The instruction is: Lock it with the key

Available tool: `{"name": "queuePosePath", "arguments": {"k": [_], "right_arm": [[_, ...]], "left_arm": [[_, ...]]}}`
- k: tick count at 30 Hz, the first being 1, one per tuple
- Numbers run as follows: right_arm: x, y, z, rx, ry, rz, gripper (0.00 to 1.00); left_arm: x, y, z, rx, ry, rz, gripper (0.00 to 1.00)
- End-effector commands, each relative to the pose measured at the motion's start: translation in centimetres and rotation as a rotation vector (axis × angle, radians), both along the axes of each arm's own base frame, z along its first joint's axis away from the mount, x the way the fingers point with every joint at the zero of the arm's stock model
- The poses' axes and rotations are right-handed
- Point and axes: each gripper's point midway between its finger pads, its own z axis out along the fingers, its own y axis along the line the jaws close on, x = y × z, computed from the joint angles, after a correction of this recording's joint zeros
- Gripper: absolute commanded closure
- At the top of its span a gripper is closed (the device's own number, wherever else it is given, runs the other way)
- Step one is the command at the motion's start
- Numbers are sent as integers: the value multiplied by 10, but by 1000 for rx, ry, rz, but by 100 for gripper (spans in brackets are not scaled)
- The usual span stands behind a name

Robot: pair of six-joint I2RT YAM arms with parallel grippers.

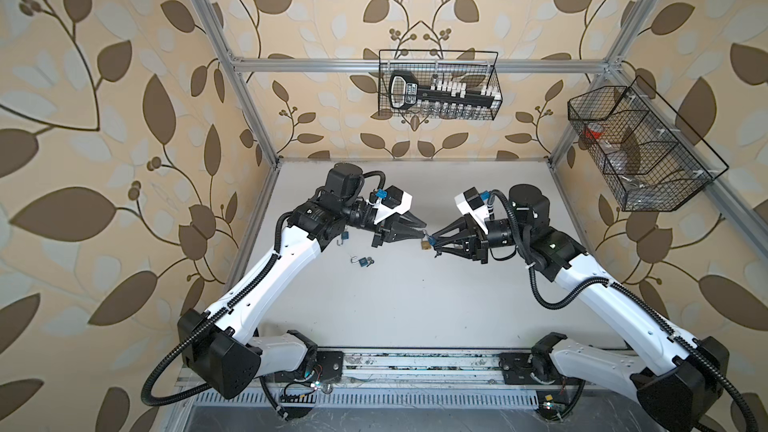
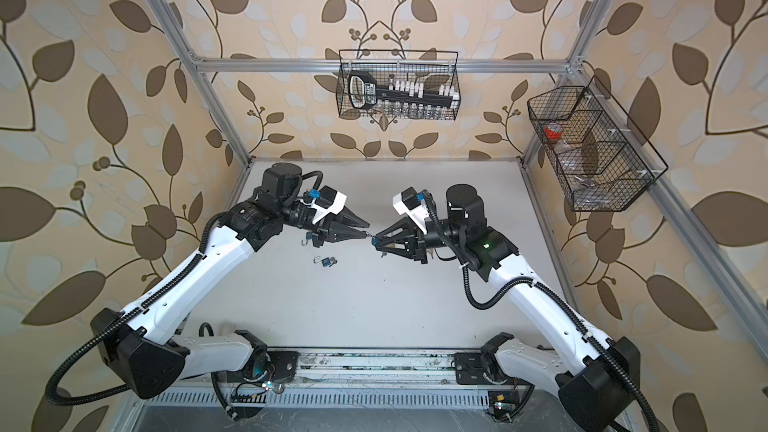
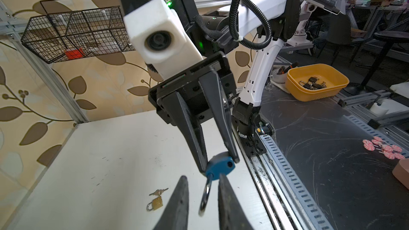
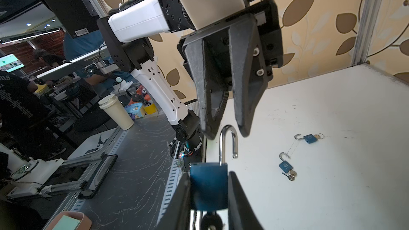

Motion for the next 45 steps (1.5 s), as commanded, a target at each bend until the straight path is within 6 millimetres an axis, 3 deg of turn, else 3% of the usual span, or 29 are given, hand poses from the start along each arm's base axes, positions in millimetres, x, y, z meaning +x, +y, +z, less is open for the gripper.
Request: {"name": "queuePosePath", "arguments": {"k": [1,10,16,29,38,45], "right_arm": [[-7,-2,20,25,-69,9,100],[-8,-3,23,32,-78,3,100],[-5,-2,22,27,-68,-3,100],[1,-3,14,-5,-53,-44,100],[3,-2,12,-7,-48,-41,100],[6,-2,9,-16,-48,-58,100]], "left_arm": [[-4,1,7,-25,-31,-21,75],[-6,-1,6,-21,6,-62,70],[-10,0,7,-24,2,-79,77],[-14,1,8,-32,0,-95,78],[-13,1,6,-26,17,-97,87],[-12,0,8,-23,30,-88,100]]}}
